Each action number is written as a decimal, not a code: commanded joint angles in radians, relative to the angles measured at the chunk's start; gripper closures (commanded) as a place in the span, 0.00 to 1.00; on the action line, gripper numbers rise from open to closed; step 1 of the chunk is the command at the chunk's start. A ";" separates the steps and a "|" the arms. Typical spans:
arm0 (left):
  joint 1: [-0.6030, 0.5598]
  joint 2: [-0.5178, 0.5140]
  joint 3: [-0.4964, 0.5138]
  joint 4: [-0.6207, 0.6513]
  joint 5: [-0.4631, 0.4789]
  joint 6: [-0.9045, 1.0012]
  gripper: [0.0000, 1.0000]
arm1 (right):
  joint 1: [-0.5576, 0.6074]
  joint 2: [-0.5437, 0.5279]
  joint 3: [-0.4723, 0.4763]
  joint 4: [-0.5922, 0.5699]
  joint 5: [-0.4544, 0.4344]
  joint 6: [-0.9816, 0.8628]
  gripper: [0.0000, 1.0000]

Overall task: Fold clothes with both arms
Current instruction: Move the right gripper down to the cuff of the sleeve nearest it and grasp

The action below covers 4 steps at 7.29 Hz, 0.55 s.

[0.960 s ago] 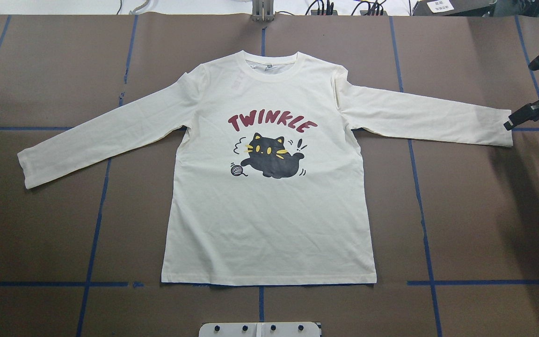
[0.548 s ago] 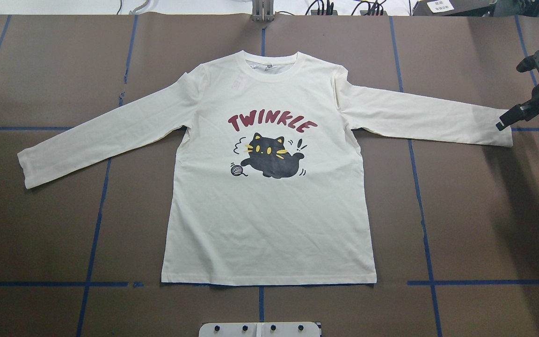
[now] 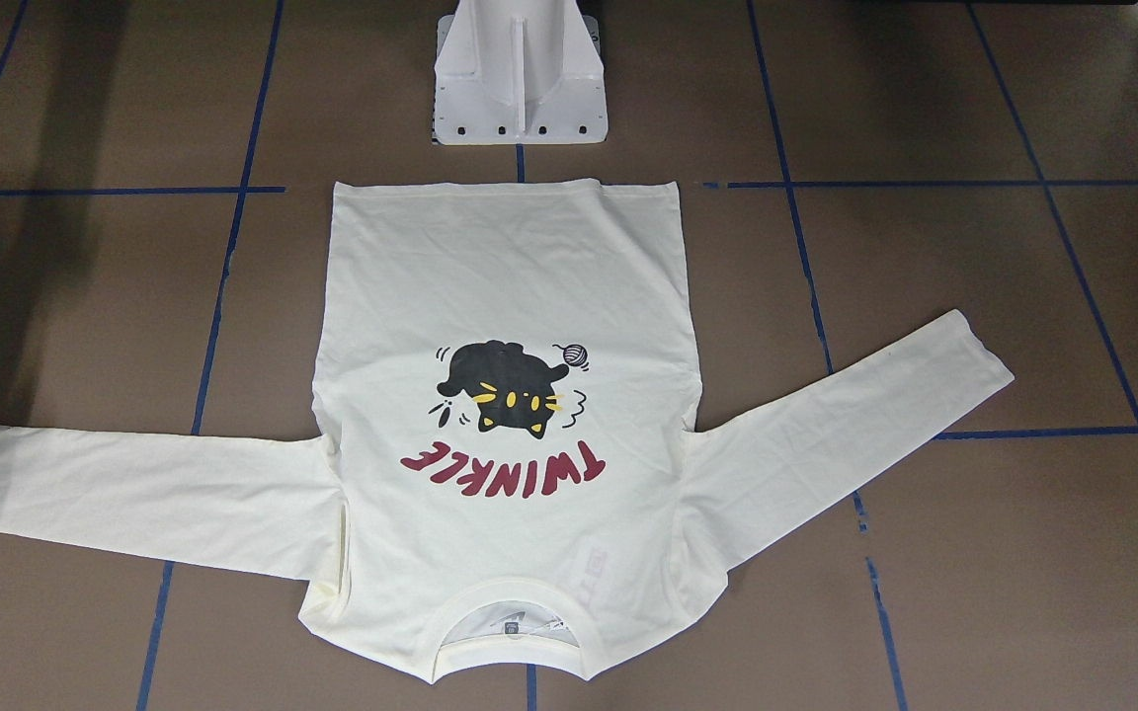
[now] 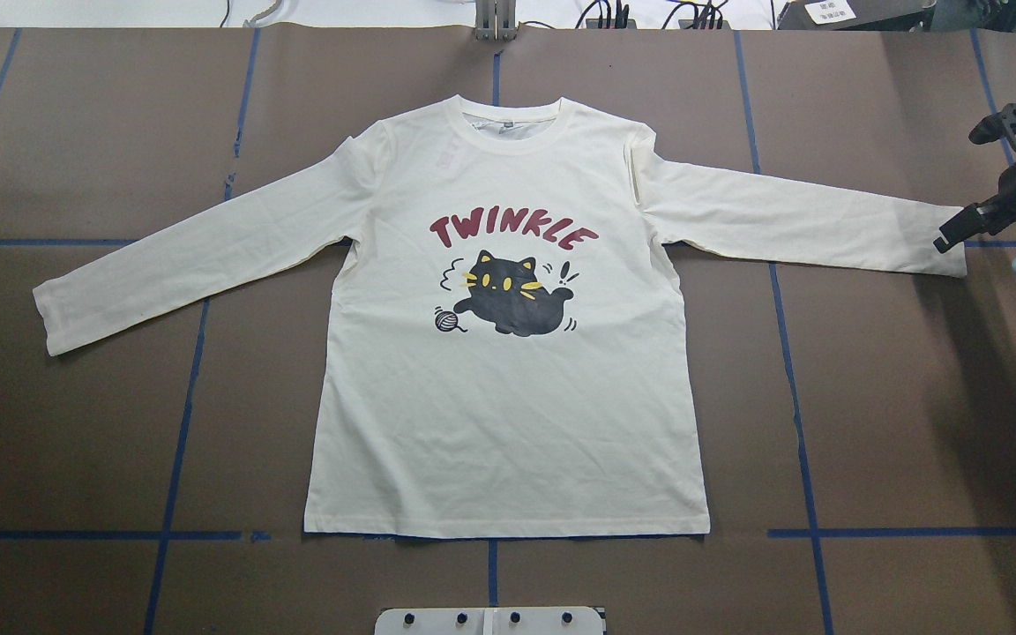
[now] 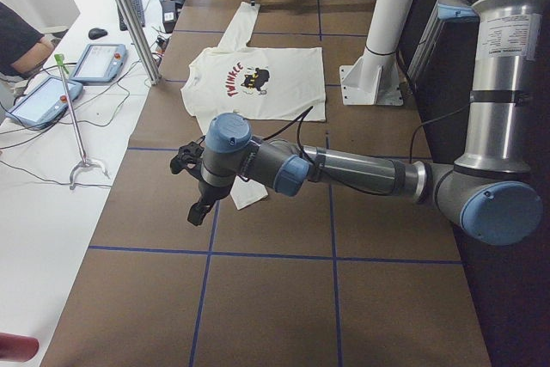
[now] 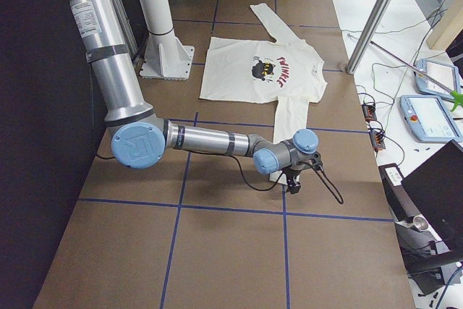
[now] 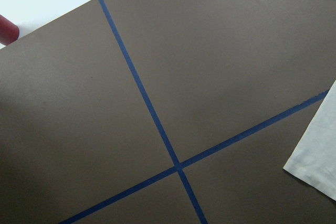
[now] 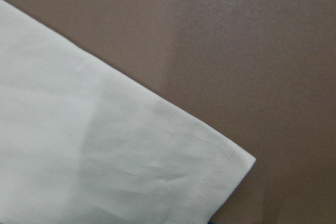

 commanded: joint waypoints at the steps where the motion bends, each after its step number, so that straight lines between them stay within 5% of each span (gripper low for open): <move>1: 0.000 -0.003 -0.001 -0.001 0.000 0.000 0.00 | -0.010 0.001 -0.003 -0.002 0.000 0.000 0.15; 2: 0.000 -0.006 -0.001 -0.001 0.000 0.000 0.00 | -0.010 0.001 -0.003 -0.002 0.000 0.000 0.28; 4: 0.000 -0.007 -0.001 -0.001 -0.002 -0.002 0.00 | -0.011 0.004 0.000 -0.003 0.000 0.000 0.79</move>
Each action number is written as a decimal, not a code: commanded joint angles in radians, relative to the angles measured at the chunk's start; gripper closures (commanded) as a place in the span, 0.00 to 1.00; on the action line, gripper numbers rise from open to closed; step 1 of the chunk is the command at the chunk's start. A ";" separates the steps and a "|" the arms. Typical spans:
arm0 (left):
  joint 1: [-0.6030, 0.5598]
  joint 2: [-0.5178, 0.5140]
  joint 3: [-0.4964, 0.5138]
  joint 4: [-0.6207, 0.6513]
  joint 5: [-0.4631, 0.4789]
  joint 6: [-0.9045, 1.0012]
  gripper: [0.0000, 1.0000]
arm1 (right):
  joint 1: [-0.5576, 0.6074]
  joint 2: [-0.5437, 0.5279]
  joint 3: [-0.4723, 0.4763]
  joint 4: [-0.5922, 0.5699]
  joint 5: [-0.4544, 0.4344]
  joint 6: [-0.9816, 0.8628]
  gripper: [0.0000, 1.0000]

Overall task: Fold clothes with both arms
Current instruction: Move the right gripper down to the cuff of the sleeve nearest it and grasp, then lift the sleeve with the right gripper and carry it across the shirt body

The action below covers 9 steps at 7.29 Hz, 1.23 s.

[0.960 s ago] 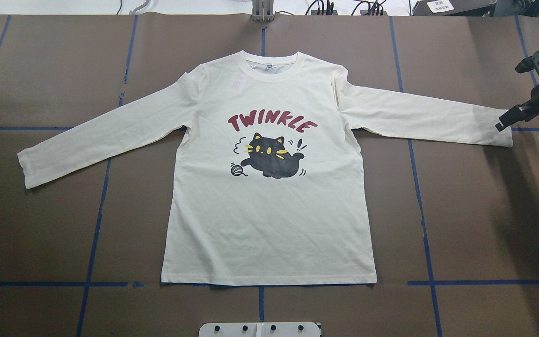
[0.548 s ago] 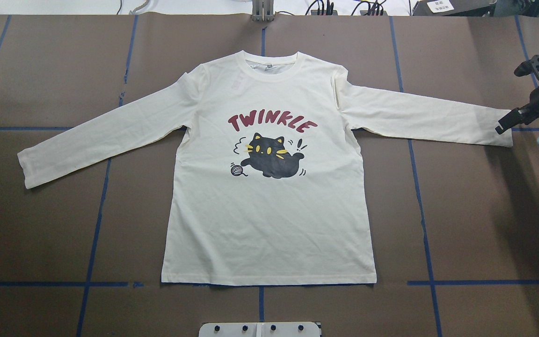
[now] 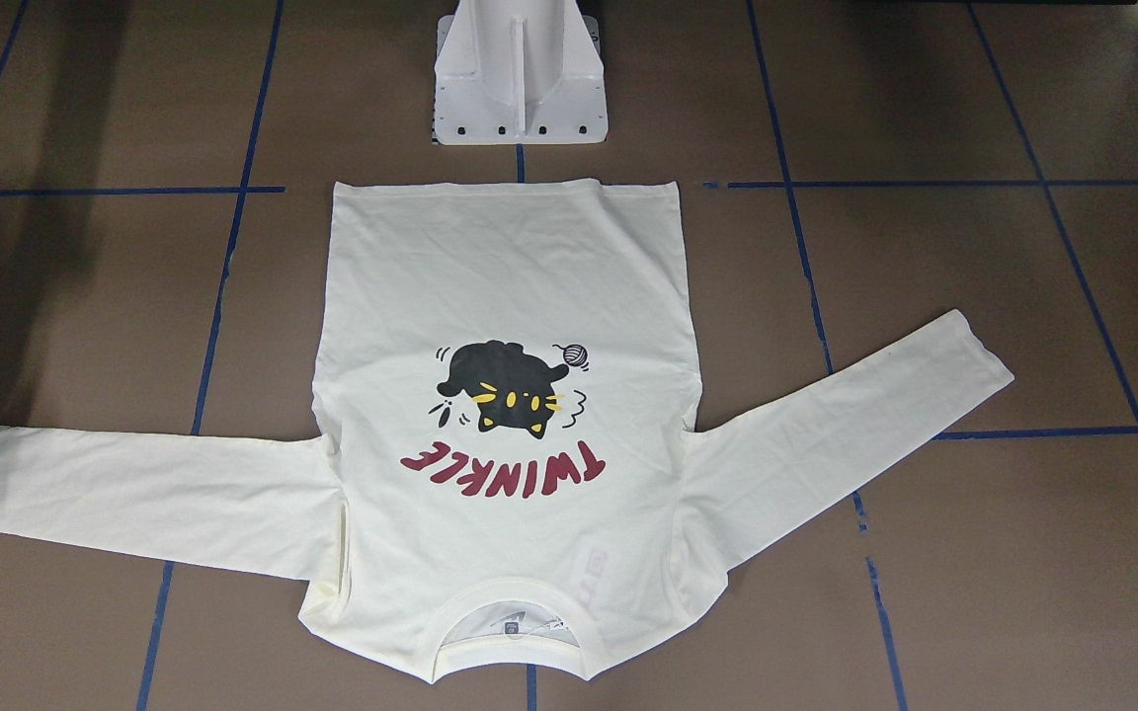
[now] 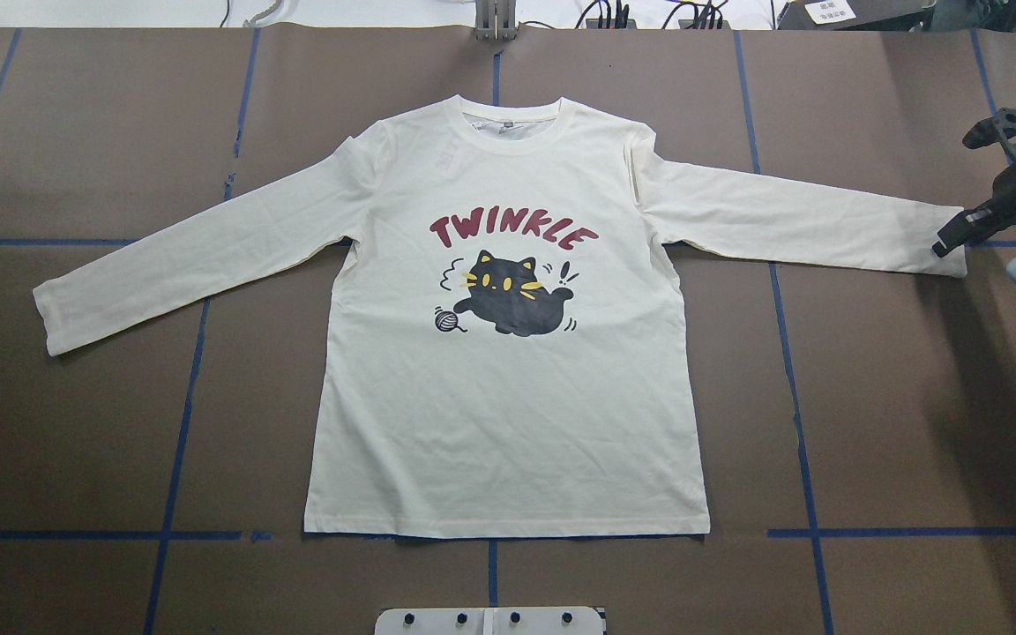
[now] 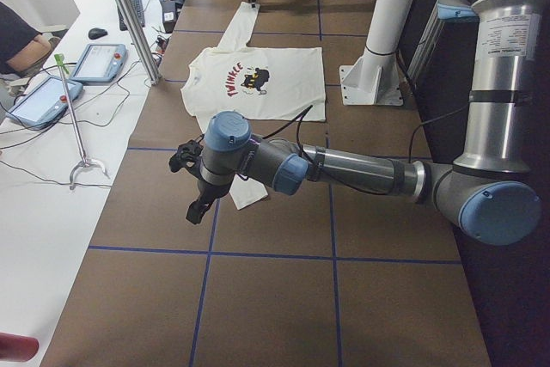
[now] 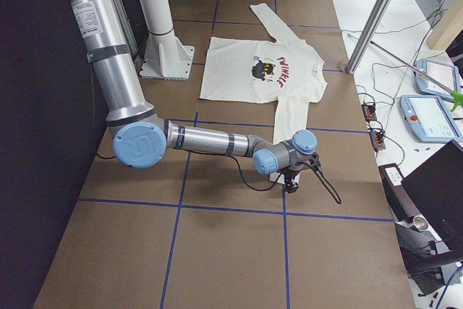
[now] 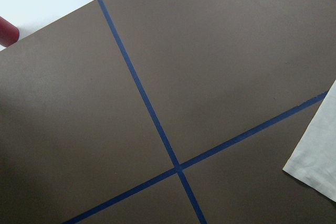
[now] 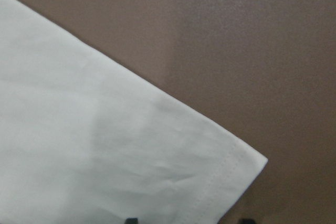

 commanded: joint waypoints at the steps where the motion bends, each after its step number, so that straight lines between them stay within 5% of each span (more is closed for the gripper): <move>1: 0.000 -0.003 0.001 0.000 0.000 -0.001 0.00 | -0.001 0.011 0.006 0.000 0.002 0.002 0.95; 5: 0.002 -0.009 0.002 0.000 0.000 -0.007 0.00 | 0.009 0.020 0.072 0.003 0.017 0.009 1.00; 9: 0.002 -0.009 0.012 0.000 0.000 -0.001 0.01 | -0.035 0.150 0.262 0.006 0.167 0.454 1.00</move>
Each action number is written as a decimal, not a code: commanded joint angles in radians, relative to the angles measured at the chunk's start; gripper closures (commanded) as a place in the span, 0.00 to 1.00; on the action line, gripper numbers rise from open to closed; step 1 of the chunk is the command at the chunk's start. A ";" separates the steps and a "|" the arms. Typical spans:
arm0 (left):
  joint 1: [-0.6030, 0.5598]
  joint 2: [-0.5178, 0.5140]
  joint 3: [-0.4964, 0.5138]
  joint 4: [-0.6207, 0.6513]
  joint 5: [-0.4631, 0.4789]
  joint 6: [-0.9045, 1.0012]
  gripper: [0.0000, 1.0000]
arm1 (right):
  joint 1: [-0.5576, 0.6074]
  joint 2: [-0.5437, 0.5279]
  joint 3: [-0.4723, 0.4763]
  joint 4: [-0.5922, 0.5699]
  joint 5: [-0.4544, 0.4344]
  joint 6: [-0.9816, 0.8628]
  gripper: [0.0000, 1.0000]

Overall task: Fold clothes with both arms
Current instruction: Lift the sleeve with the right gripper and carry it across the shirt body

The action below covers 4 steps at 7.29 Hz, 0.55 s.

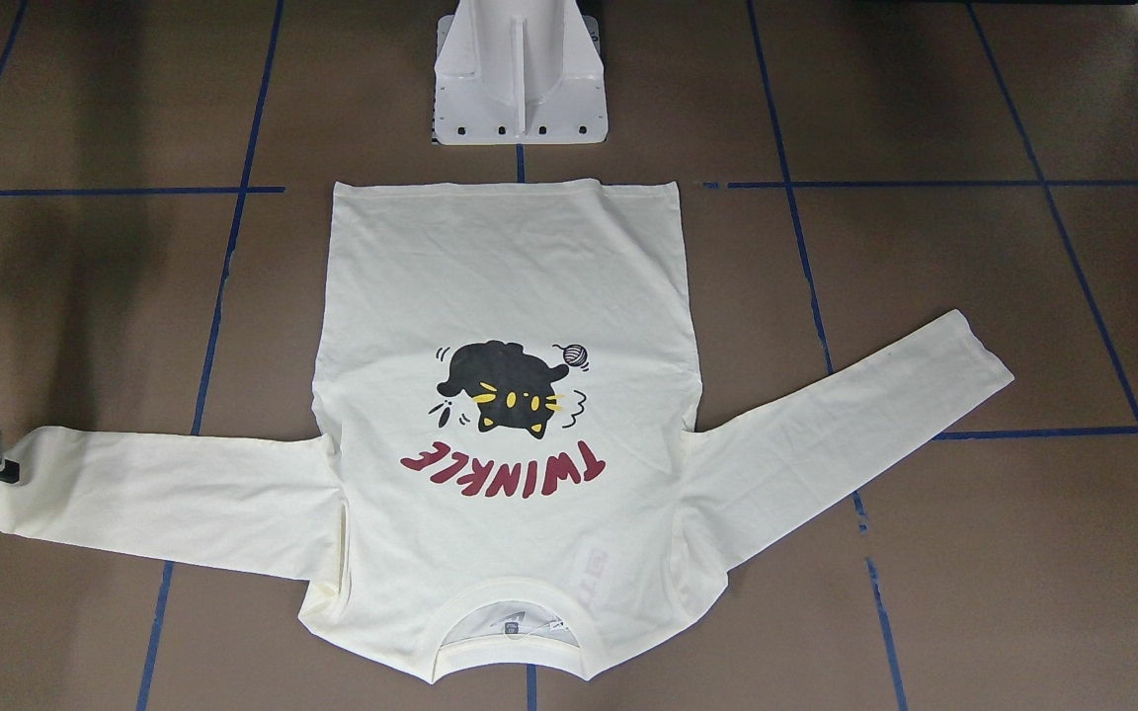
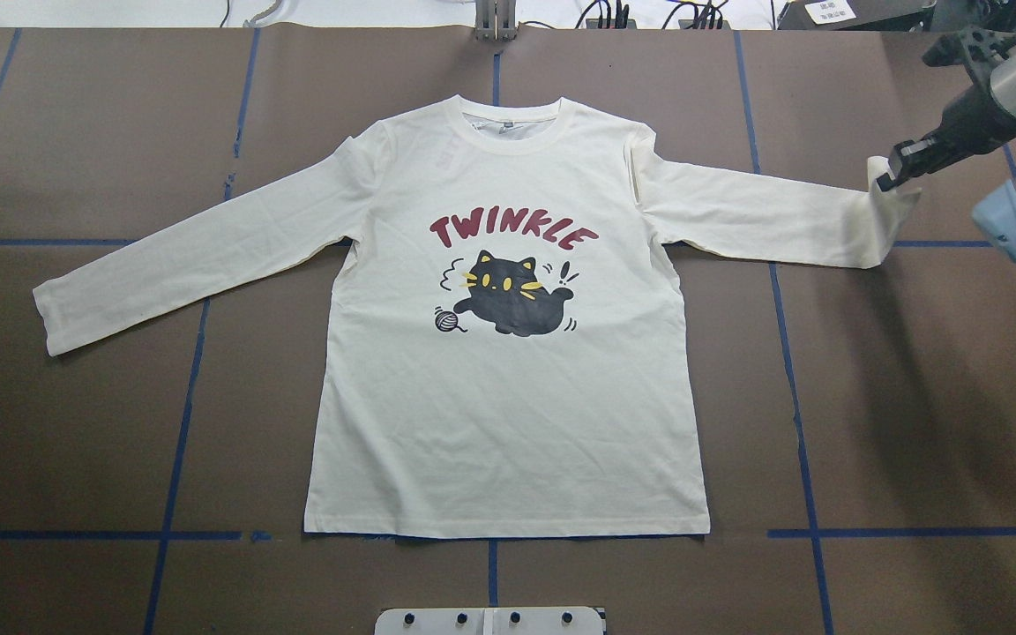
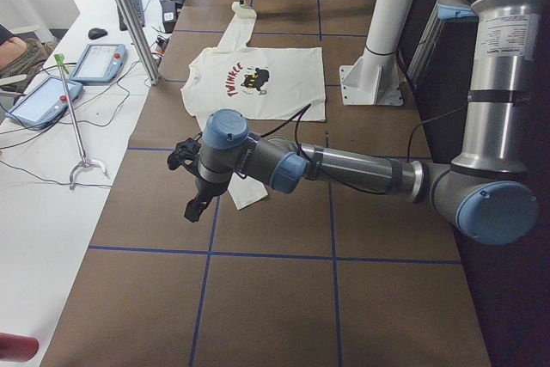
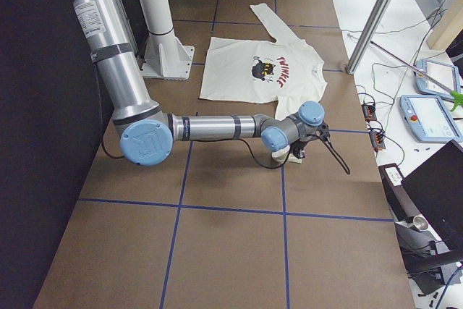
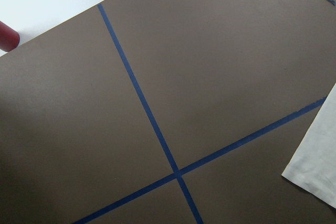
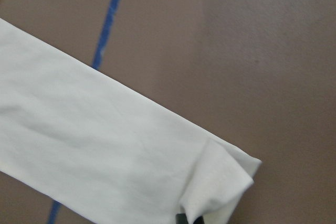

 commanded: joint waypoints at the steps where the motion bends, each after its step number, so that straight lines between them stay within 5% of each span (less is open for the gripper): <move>1: 0.000 0.000 0.010 -0.005 0.000 0.001 0.01 | -0.060 0.110 0.088 0.004 0.030 0.283 1.00; 4: 0.000 0.000 0.016 -0.005 0.000 0.001 0.00 | -0.132 0.409 0.062 0.005 0.027 0.501 1.00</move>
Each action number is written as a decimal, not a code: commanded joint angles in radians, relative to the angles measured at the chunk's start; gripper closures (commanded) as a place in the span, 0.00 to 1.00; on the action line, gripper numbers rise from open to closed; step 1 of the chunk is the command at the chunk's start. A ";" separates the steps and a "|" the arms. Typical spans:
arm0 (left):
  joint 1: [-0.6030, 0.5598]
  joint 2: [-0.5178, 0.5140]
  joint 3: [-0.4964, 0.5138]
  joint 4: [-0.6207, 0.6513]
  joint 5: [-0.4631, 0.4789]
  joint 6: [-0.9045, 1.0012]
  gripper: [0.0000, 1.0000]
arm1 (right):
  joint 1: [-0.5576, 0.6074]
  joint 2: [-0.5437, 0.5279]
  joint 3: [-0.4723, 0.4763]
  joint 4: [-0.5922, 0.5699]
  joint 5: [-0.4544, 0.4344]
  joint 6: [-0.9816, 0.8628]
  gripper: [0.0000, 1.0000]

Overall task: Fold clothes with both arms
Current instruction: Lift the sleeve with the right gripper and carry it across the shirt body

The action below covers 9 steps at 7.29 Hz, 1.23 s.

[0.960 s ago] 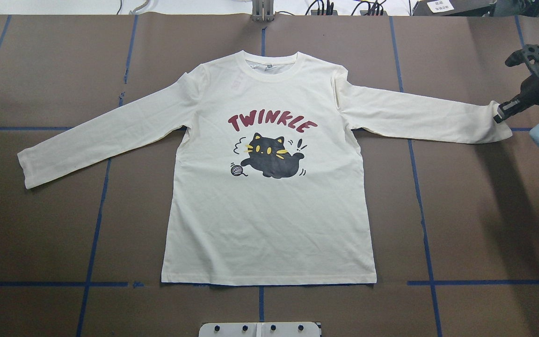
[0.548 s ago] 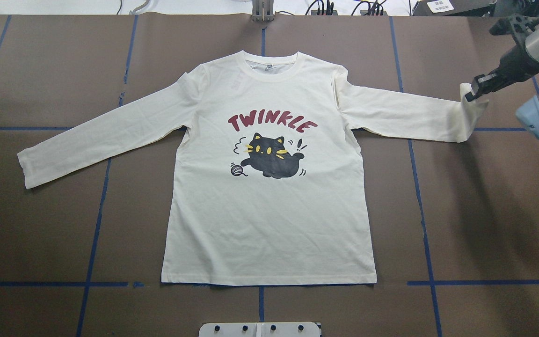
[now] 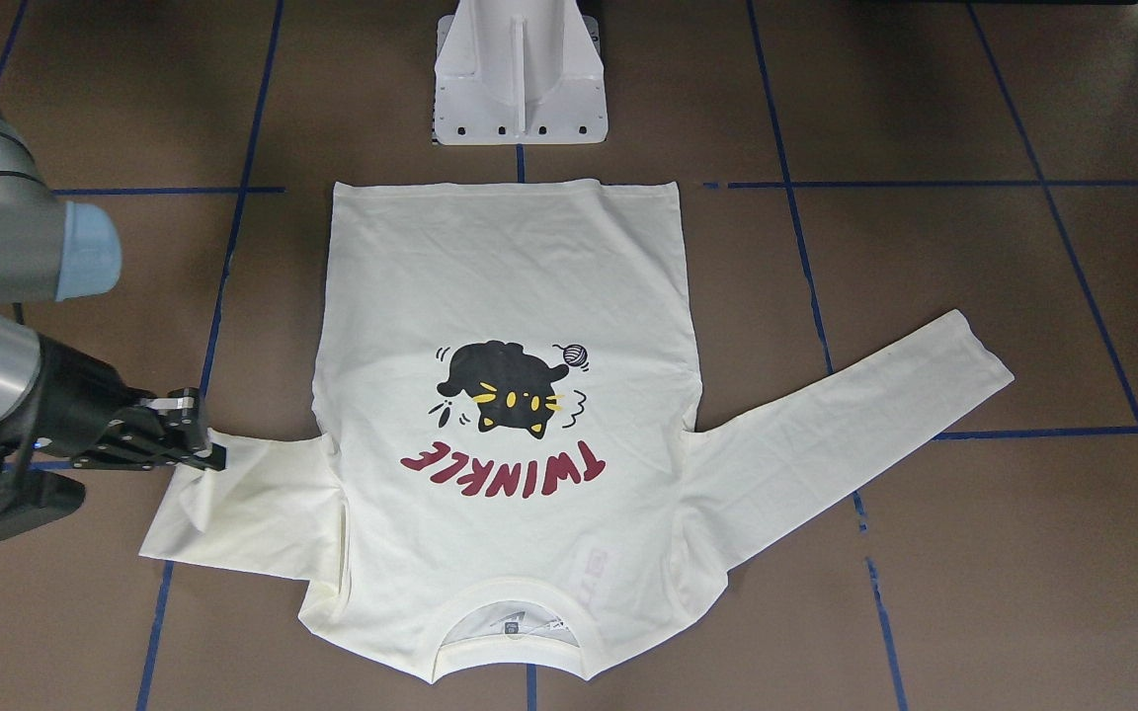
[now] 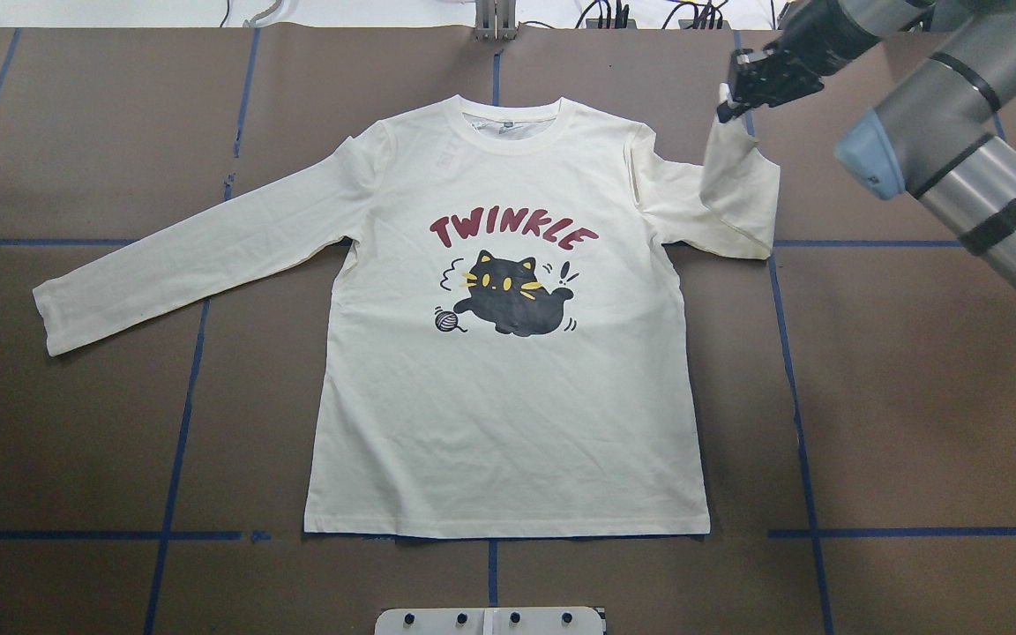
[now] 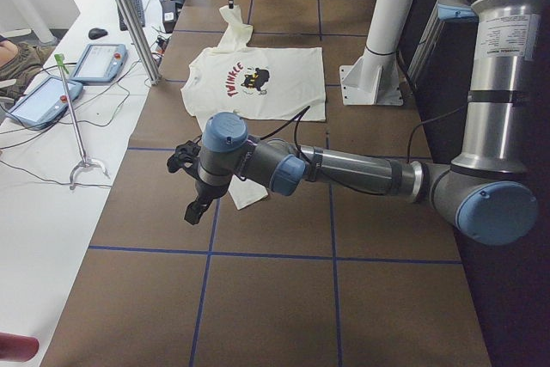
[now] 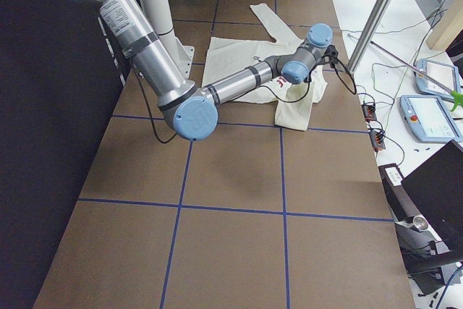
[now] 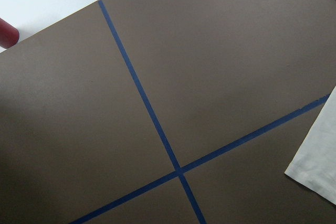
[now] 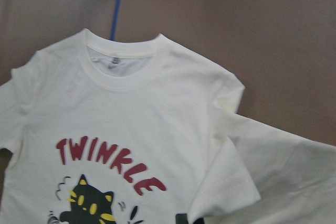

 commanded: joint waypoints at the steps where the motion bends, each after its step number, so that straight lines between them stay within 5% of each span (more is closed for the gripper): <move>1: 0.000 0.003 0.011 -0.002 0.000 0.002 0.00 | -0.071 0.184 -0.002 0.033 -0.006 0.121 1.00; 4: 0.000 0.007 0.018 0.000 0.000 0.003 0.01 | -0.185 0.271 0.004 0.098 -0.086 0.210 1.00; 9: 0.003 0.003 0.018 0.000 0.000 -0.005 0.00 | -0.477 0.266 -0.040 0.180 -0.476 0.253 1.00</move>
